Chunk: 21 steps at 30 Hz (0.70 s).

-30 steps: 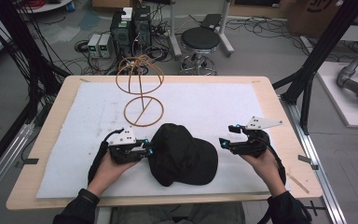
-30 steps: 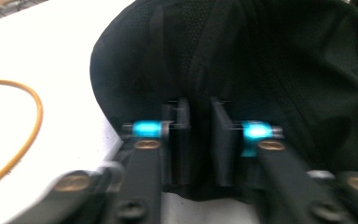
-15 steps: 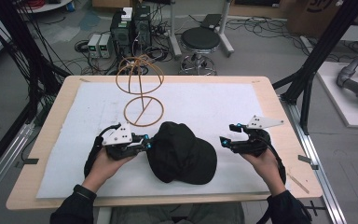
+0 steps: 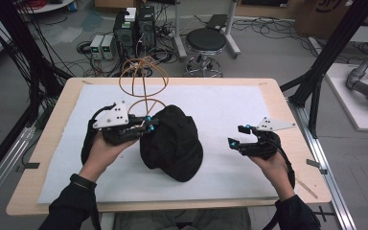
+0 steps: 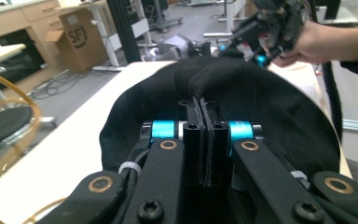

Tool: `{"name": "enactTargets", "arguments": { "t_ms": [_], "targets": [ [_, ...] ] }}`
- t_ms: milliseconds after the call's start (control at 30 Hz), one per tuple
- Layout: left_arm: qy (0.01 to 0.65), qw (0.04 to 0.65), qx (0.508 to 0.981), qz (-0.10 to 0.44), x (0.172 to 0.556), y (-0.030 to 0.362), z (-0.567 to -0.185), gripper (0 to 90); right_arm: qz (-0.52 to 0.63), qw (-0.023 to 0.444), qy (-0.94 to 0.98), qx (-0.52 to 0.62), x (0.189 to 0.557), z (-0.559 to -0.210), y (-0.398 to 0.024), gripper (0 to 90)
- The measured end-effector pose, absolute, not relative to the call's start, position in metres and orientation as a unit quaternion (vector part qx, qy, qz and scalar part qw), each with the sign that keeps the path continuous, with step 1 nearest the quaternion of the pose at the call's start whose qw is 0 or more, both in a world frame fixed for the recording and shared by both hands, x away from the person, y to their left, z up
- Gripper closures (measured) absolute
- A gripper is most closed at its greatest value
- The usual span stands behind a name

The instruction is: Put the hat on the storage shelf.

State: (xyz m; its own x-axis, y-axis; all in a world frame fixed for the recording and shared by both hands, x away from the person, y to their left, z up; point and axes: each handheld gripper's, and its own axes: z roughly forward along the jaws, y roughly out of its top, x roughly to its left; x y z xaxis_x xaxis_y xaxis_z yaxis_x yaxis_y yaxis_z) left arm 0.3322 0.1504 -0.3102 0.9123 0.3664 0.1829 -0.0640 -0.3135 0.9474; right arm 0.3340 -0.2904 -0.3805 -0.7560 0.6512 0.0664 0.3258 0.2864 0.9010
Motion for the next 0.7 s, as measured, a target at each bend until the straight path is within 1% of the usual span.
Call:
{"name": "enactTargets", "arguments": {
  "t_ms": [400,600,633,700],
  "targets": [
    [0.098,0.562,0.791,0.222,0.349,0.142,-0.252,88.4,0.516,0.163,0.778,0.318,0.334,-0.379,-0.296,31.1],
    [0.106,0.558,0.788,0.237,0.366,0.135,-0.224,88.4,0.517,0.162,0.778,0.318,0.334,-0.378,-0.297,31.1],
    [0.106,0.558,0.788,0.237,0.366,0.135,-0.224,88.4,0.518,0.162,0.777,0.318,0.334,-0.378,-0.297,31.1],
    [0.107,0.556,0.786,0.248,0.373,0.131,-0.209,88.4,0.520,0.163,0.776,0.317,0.334,-0.378,-0.297,31.2]
  ]
}}
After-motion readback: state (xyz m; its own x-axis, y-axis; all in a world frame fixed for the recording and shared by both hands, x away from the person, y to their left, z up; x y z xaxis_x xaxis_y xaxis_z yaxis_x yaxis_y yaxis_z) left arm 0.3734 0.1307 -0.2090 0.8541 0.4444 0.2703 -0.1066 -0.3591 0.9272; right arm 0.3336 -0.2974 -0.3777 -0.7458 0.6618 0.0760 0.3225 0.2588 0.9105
